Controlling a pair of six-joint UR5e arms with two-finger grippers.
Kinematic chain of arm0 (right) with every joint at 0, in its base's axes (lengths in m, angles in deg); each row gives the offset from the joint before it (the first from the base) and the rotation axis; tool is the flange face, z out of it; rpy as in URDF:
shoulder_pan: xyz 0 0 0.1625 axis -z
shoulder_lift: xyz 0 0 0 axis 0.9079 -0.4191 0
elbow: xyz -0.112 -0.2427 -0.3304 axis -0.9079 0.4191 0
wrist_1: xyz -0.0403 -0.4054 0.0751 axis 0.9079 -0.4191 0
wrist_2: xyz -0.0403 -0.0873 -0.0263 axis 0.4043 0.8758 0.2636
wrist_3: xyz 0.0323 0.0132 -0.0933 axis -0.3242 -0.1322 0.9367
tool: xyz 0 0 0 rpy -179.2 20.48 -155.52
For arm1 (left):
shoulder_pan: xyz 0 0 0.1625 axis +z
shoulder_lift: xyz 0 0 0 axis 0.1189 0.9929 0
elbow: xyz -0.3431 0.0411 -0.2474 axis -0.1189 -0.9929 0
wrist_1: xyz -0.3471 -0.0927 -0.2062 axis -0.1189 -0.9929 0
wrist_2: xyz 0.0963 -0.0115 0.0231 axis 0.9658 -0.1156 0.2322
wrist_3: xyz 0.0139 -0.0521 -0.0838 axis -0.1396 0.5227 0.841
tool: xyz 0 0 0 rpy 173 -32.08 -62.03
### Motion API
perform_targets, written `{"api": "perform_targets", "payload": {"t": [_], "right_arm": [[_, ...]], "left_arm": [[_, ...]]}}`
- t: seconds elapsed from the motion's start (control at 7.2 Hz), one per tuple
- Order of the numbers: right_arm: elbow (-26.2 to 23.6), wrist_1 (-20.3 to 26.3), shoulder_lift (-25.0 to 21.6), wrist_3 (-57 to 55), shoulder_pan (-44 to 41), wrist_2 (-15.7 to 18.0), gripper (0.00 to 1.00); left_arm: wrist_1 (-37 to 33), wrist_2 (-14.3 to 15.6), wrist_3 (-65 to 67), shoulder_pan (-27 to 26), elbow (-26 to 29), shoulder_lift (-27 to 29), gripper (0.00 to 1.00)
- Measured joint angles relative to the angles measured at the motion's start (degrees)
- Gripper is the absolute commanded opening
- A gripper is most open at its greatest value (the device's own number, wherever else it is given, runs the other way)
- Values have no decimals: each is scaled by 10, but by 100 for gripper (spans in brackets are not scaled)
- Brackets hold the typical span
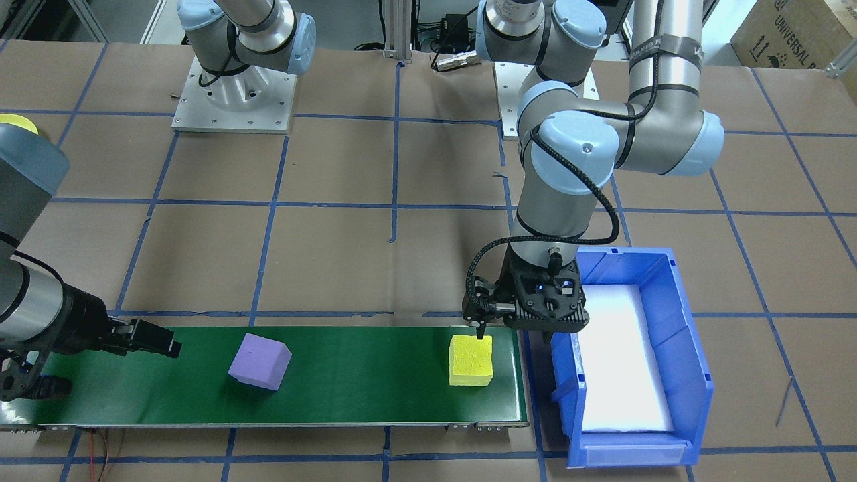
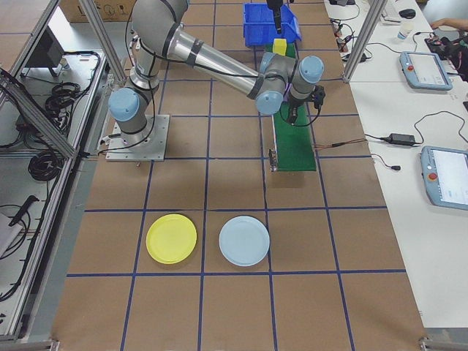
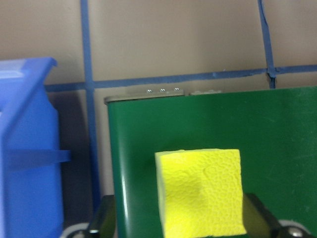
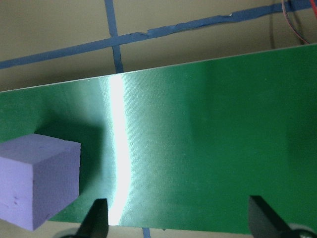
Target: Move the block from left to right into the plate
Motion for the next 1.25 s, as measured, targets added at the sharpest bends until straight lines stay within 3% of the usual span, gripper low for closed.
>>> {"api": "perform_targets", "payload": {"t": [0.42,0.69,1.25], "right_arm": [[0,-1,0,3,0,0,100],[1,-2,0,13,-1,-13,100],[-1,-4,-1,10,-7,-23,99]], "left_arm": [[-160,39,0,20,2,-118,100],[-268,45,0,45,1,-187,100],[-307,30,-1,54,-7,-213,100]]}}
